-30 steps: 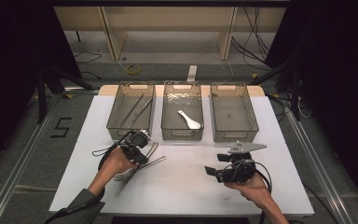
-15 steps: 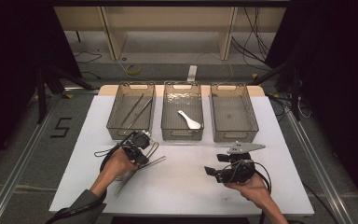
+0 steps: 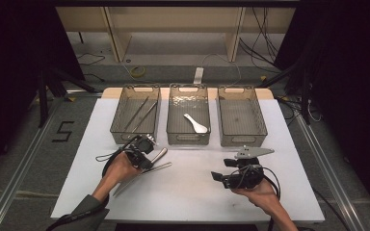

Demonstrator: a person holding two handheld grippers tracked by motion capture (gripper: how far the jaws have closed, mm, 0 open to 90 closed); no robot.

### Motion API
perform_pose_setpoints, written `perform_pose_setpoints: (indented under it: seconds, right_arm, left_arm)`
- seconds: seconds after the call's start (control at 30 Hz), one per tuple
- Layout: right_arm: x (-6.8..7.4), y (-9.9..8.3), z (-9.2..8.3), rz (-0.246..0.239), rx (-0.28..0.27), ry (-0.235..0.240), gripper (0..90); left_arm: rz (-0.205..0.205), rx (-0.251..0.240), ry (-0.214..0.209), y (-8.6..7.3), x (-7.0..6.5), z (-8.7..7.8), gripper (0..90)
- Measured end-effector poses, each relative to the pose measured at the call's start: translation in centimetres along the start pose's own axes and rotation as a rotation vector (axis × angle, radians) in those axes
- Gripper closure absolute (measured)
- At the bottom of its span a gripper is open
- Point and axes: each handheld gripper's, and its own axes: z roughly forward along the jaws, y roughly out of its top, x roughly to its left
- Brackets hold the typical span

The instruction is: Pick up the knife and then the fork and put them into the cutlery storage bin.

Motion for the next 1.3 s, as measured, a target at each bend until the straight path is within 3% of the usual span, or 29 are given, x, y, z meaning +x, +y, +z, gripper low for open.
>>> perform_pose_setpoints:
  seconds: [0.13, 0.5, 0.67, 0.9, 1.1, 1.3]
  right_arm:
    - [0.0, 0.0, 0.0, 0.002, -0.001, 0.001, 29.0]
    - [0.7, 0.9, 0.5, -0.025, -0.015, 0.019, 29.2]
    - [2.2, 1.8, 1.4, -0.098, -0.015, 0.052, 29.2]
    - [5.1, 2.3, 3.6, -0.275, 0.022, 0.086, 29.2]
    - [7.2, 2.3, 5.4, -0.432, 0.092, 0.051, 33.7]
    - [8.2, 2.0, 6.6, -0.535, 0.126, 0.029, 33.5]
  left_arm:
    - [-0.001, -0.003, -0.026, -0.1, 0.1, -0.4, 79.6]
    - [0.054, -0.016, -0.125, 0.1, -0.8, -2.3, 79.6]
    - [0.079, -0.02, -0.196, 0.3, -2.0, -2.9, 79.6]
    - [0.138, 0.01, -0.258, 0.7, -3.8, -2.9, 79.6]
    - [0.171, 0.018, -0.273, 0.7, -5.0, -2.9, 79.5]
    - [0.199, 0.023, -0.292, 1.0, -6.1, -2.8, 79.6]
